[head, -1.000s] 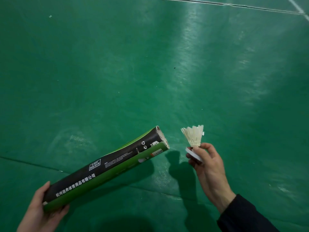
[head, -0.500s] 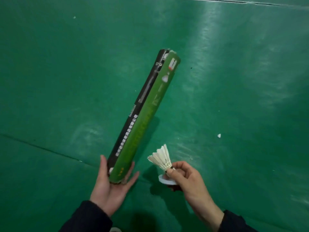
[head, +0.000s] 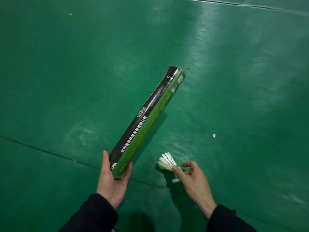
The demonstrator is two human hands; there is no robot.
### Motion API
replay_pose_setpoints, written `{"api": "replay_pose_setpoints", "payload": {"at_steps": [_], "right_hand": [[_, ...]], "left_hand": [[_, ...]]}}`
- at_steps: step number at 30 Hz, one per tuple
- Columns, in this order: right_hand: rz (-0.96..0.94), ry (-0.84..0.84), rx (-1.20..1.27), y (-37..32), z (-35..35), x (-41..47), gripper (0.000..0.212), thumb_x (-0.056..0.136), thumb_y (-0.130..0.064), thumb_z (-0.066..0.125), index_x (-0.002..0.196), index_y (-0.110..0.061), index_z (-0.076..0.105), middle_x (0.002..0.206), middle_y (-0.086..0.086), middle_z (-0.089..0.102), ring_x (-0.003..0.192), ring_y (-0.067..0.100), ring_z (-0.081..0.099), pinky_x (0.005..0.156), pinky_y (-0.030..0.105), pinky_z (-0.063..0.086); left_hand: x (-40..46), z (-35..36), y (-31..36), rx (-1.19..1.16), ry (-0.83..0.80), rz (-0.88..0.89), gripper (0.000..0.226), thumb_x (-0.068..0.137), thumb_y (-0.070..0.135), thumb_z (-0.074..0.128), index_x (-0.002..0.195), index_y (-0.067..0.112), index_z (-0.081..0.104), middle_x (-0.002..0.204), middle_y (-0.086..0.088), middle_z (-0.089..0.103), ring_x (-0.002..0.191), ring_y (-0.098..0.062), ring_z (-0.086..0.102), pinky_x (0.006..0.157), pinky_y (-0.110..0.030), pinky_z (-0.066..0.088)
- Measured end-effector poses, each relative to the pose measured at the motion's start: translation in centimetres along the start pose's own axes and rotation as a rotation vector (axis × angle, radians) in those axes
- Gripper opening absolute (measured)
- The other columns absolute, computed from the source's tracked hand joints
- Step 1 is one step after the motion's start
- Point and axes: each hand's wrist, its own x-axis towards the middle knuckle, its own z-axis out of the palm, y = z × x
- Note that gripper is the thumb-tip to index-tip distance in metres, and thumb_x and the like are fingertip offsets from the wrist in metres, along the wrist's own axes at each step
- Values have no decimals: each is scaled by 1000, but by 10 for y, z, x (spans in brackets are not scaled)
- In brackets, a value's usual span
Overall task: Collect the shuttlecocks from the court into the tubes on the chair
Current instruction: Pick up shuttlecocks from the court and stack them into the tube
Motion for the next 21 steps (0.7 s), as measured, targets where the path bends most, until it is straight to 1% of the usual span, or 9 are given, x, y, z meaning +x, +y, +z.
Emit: {"api": "replay_pose_setpoints", "payload": {"at_steps": [2,6,8,12,14,16,17,19,21], "right_hand": [[21,75,168,-6,-19,6,39,80,-53,76,103,-25,65,79,-3,66,65,8,56,63,30,45],[-59,126,666,-41,-66,14,29,81,-19,79,109,-12,71,111,9,73,90,14,65,80,31,53],[-178,140,838,-67,-82,12,20,84,-8,74,103,-12,73,107,8,74,86,16,67,75,27,57],[-440,360,791,-102,-95,8,14,90,-10,69,103,-13,75,84,-2,69,52,11,50,47,25,47],[-504,376,683,-104,-96,8,18,94,-9,66,109,-14,75,80,-3,68,51,12,48,45,26,46],[-535,288,621,-101,-96,6,22,97,-8,63,115,-14,74,79,-1,68,56,13,52,49,28,48],[-549,247,613,-99,-96,4,23,97,-9,62,115,-14,75,80,0,69,57,14,53,50,28,49],[-597,183,580,-98,-97,0,28,96,-14,56,116,-15,75,93,-2,75,60,14,55,54,30,51],[-656,127,525,-96,-97,-4,31,98,-12,51,118,-14,74,122,-2,74,71,10,62,58,30,52]], "left_hand": [[4,-13,5,25,-38,7,52,83,54,70,118,16,71,122,-12,73,95,-21,72,66,-29,64],[17,-39,14,139,-131,-22,70,39,54,93,95,14,82,102,-11,76,74,-21,76,59,-31,63],[20,-51,17,189,-157,-49,68,28,52,97,84,16,83,89,-11,77,65,-22,76,51,-32,62],[12,-54,23,216,-114,-106,44,47,51,81,70,13,78,65,-15,72,47,-26,70,40,-40,57],[13,-53,27,255,-52,-139,46,61,50,79,85,10,73,67,-19,71,46,-30,69,38,-43,56],[18,-56,30,270,6,-141,43,91,52,62,98,10,63,77,-23,68,44,-31,68,34,-40,53],[21,-58,32,271,29,-140,43,96,53,55,98,10,60,83,-23,65,43,-31,67,33,-39,52],[19,-60,34,290,52,-137,43,98,53,52,96,11,59,81,-22,64,41,-30,66,33,-37,52],[15,-58,41,315,67,-158,43,99,53,53,94,10,60,65,-20,68,40,-30,65,33,-38,52]]}}
